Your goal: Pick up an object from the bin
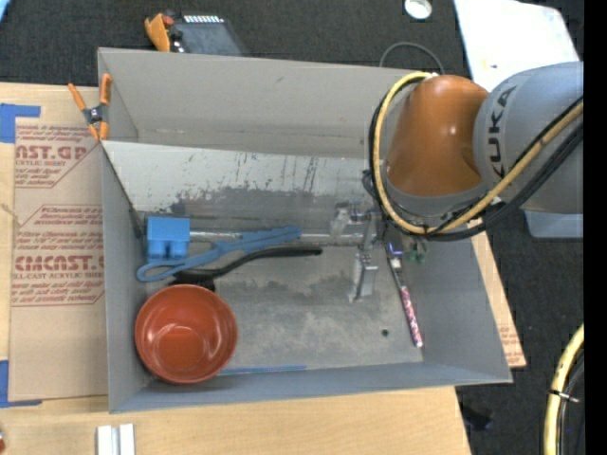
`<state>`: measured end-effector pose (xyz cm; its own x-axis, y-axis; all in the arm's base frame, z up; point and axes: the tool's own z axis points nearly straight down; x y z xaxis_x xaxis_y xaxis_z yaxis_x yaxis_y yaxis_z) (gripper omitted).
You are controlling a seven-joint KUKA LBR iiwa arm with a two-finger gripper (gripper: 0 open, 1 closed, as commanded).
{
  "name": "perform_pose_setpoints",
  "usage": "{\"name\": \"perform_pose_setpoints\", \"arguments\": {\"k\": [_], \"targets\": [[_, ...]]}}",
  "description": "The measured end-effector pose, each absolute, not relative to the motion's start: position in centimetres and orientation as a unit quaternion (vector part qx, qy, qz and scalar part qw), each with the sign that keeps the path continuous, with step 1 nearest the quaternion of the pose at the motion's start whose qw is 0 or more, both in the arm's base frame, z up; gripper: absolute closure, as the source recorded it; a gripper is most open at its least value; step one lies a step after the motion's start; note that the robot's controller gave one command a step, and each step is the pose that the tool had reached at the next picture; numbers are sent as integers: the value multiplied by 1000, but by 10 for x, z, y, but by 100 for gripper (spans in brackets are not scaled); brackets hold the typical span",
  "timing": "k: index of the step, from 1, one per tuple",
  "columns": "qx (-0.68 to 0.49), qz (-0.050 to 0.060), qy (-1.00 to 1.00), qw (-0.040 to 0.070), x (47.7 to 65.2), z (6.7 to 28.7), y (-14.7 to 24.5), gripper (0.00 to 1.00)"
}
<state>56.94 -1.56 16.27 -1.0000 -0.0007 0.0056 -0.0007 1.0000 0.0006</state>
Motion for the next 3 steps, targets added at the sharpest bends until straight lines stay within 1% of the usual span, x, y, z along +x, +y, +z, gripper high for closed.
{"name": "perform_pose_setpoints", "arguments": {"k": [1,2,3], "targets": [[1,0,-1000,-1,571,167,-15,0],[34,0,-999,-2,581,140,67,0],[20,-1,-1000,-2,571,139,84,0]]}}
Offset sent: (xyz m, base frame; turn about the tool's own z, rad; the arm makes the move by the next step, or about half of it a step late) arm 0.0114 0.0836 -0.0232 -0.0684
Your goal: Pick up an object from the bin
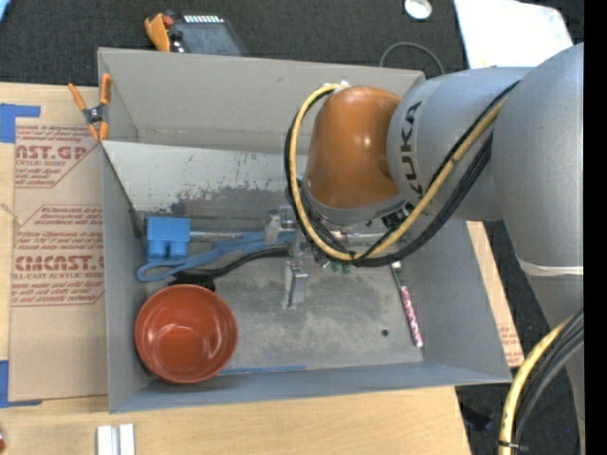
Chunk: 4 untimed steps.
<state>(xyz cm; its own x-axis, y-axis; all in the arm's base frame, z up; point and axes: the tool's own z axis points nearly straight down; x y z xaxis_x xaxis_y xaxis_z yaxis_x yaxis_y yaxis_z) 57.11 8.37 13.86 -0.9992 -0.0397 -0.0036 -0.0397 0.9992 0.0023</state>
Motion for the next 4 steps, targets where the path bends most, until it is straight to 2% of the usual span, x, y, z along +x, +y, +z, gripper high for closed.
{"name": "perform_pose_setpoints", "arguments": {"k": [1,2,3,4], "targets": [[-16,2,1000,1,570,138,72,0],[-123,1,992,2,577,162,77,0],[-53,0,999,2,578,120,121,0],[-93,0,996,7,593,80,79,0]]}}
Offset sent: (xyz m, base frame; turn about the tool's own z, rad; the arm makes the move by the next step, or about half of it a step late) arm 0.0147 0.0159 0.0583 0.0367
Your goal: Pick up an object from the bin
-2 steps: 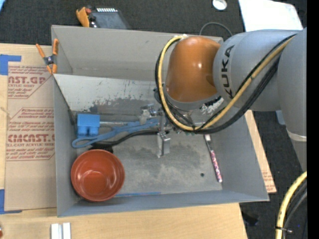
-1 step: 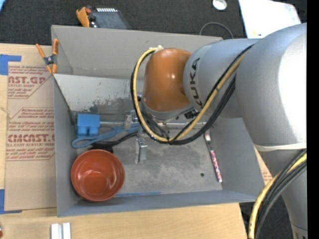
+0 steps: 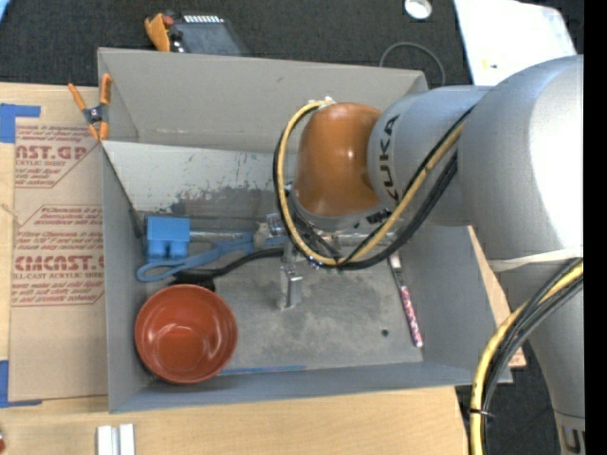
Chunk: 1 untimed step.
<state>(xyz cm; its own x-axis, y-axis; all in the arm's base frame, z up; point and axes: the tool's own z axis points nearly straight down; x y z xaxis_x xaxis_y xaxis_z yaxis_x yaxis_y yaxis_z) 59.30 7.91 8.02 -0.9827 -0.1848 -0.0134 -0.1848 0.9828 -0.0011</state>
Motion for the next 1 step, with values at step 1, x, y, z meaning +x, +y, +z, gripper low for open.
{"name": "perform_pose_setpoints", "arguments": {"k": [1], "targets": [[-88,2,996,5,583,78,146,0]]}}
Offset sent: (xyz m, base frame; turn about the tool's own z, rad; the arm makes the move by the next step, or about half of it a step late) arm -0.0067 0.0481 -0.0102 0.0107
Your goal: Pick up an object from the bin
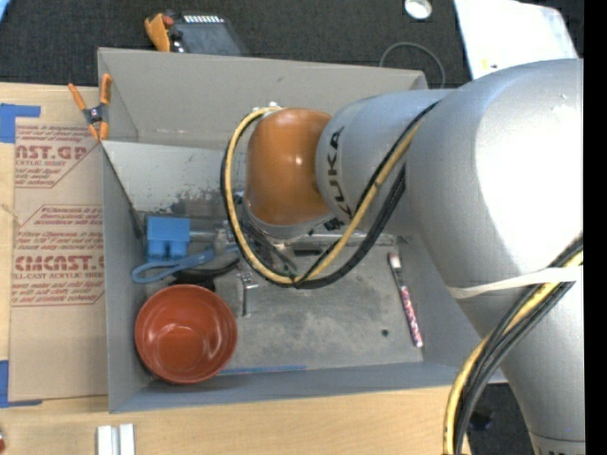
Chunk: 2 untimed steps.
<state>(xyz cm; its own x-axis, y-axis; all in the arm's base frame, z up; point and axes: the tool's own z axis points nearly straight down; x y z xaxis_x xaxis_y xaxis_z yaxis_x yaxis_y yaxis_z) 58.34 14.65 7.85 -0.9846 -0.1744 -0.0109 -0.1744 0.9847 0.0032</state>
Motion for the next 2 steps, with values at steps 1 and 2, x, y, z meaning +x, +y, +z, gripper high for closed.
{"name": "perform_pose_setpoints", "arguments": {"k": [1,2], "targets": [[-91,0,996,5,582,78,176,0],[-84,0,996,5,567,104,179,0]]}}
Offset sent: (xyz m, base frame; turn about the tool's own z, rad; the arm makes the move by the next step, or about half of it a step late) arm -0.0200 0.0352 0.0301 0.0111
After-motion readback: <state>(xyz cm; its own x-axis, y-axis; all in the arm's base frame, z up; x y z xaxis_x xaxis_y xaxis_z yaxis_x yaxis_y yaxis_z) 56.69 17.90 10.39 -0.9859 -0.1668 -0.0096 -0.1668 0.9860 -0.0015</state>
